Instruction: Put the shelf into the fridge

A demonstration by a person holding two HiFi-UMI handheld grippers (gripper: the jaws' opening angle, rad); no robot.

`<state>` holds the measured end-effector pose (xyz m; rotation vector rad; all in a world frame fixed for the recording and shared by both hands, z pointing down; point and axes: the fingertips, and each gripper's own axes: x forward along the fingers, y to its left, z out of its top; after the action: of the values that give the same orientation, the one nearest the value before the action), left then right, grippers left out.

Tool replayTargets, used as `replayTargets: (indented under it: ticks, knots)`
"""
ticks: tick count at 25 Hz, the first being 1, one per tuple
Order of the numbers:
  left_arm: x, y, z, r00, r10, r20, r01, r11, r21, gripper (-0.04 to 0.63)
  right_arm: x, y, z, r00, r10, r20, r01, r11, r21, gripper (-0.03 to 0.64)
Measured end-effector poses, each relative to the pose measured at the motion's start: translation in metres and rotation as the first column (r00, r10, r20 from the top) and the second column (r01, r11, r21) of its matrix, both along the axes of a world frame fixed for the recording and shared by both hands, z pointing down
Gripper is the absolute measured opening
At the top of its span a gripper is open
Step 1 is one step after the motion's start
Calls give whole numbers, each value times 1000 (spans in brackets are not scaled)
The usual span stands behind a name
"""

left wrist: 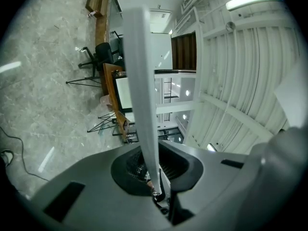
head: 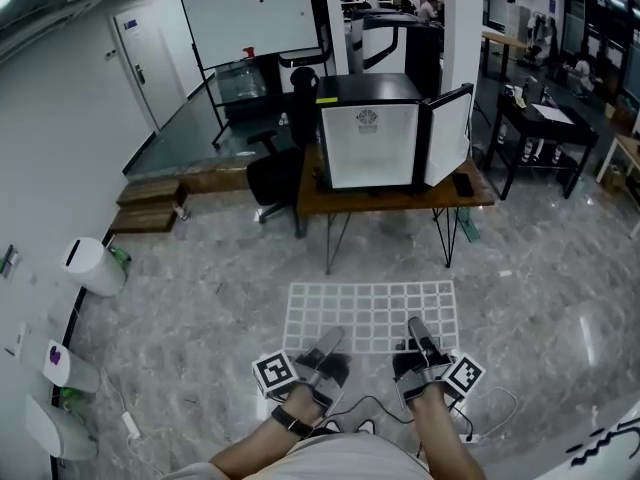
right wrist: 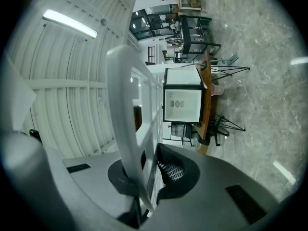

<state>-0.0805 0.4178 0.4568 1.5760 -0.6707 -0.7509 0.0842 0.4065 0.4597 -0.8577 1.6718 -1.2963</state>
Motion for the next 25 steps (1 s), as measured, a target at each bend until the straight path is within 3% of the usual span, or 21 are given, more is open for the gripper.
replayTargets:
  ticks: [14, 18, 25]
  knots:
    - [15, -23, 5, 1000, -16, 19, 16, 1000, -7, 29, 16, -23, 4, 1000, -14, 12, 14, 1000, -12, 40]
    - [12, -44, 21, 1000, -18, 19, 18, 999, -40, 29, 16, -45, 10, 1000, -10, 3, 10, 1000, -20, 40]
    - [7, -111, 21, 1000, 5, 12, -5, 1000, -14, 29, 9, -109, 15, 1000, 0, -24, -1, 1000, -31, 40]
